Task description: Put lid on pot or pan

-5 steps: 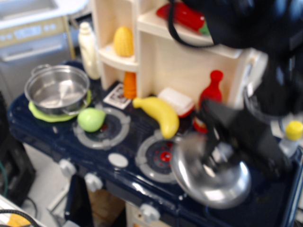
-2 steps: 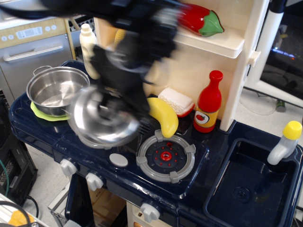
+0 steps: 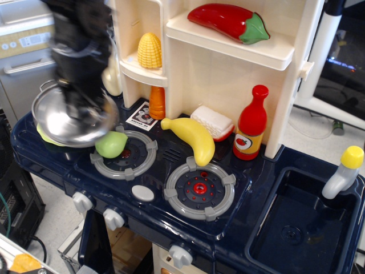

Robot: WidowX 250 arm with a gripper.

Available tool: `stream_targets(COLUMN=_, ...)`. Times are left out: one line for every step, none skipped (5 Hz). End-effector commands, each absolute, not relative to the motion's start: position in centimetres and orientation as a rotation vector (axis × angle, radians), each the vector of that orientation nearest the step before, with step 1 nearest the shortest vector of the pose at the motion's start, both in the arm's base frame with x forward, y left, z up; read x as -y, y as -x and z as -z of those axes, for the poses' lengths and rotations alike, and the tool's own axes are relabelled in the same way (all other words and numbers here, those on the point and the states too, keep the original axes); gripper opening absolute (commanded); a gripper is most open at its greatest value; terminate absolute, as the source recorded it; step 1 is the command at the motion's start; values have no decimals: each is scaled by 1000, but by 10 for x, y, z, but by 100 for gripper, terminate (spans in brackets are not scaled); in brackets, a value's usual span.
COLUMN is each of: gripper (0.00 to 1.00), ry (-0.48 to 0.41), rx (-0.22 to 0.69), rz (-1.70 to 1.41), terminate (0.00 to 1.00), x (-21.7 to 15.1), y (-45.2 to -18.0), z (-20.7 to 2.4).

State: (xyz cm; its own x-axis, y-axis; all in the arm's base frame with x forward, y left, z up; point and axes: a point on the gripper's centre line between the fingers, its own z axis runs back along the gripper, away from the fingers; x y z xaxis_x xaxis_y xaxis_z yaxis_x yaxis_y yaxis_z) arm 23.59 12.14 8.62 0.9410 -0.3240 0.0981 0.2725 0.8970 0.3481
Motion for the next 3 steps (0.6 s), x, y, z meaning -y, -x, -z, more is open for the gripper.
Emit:
stream_targets(gripper=0, ry=-365, rx=219, rz=383, terminate=0, x=-162, y=-260, z=-93)
stream_targets(gripper=0, ry=-353, rx=226, rz=392, terminate=0, x=-161, y=-264, z=-89)
stream_targets(gripper=0, ry=-324, rx=227, rz=391, terminate=100, x=-156, y=-264, z=-90)
